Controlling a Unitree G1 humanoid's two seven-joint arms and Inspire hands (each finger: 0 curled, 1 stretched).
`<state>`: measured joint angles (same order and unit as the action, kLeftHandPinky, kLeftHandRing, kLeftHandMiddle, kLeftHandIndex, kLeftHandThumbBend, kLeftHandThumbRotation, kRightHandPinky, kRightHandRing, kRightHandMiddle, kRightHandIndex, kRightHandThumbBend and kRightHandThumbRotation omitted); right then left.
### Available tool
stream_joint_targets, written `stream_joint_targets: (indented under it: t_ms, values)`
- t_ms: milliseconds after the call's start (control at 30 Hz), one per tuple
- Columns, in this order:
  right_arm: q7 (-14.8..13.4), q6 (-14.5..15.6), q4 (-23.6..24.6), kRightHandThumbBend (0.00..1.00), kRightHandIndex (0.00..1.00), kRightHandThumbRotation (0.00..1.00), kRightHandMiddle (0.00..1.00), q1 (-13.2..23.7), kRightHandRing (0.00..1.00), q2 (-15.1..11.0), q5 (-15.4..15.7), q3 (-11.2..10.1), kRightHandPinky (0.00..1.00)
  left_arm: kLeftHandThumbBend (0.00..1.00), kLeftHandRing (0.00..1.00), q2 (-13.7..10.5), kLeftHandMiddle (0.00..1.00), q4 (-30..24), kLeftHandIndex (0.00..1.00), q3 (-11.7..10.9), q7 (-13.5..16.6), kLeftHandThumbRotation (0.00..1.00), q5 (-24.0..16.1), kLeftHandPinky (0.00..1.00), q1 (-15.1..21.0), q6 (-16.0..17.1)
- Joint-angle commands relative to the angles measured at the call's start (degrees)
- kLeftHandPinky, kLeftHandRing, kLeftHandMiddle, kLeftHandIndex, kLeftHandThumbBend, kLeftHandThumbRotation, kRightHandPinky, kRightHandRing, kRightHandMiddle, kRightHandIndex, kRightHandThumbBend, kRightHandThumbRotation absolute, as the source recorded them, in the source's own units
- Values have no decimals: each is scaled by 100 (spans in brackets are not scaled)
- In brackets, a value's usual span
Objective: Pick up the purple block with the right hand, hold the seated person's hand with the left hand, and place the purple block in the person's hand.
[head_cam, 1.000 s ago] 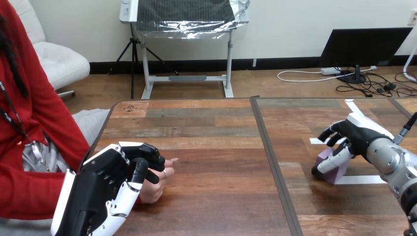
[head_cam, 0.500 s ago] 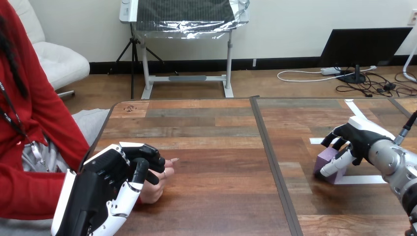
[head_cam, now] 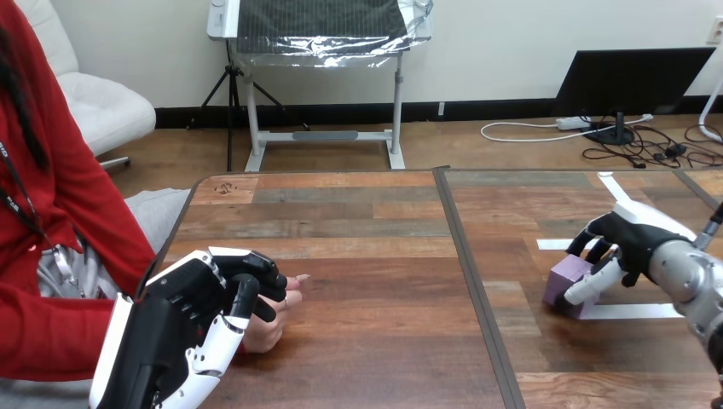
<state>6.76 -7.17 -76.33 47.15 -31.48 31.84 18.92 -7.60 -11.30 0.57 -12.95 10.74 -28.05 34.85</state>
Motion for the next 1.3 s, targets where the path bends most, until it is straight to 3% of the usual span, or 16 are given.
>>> stream_joint_targets:
  t_ms: [0, 500, 933, 1267]
  values:
    - [13, -34, 138, 96, 73, 15, 69, 405, 64, -132, -53, -46, 55, 33, 55, 56, 55, -115, 53, -42, 15, 51, 17, 44, 315, -11]
    - [-155, 80, 116, 90, 68, 3, 65, 343, 59, -62, -8, 9, 53, 30, 54, 64, 55, -177, 53, -58, 64, 50, -60, 43, 308, -27]
    - [-342, -97, 89, 84, 57, 0, 62, 243, 61, -16, 3, 47, 56, 30, 55, 45, 55, -216, 52, -66, 105, 50, -70, 43, 277, -40]
    - [-396, -227, 62, 82, 51, 0, 54, 182, 51, 31, -201, -109, 46, 29, 54, 56, 55, -249, 52, -95, 161, 50, -133, 42, 255, -49]
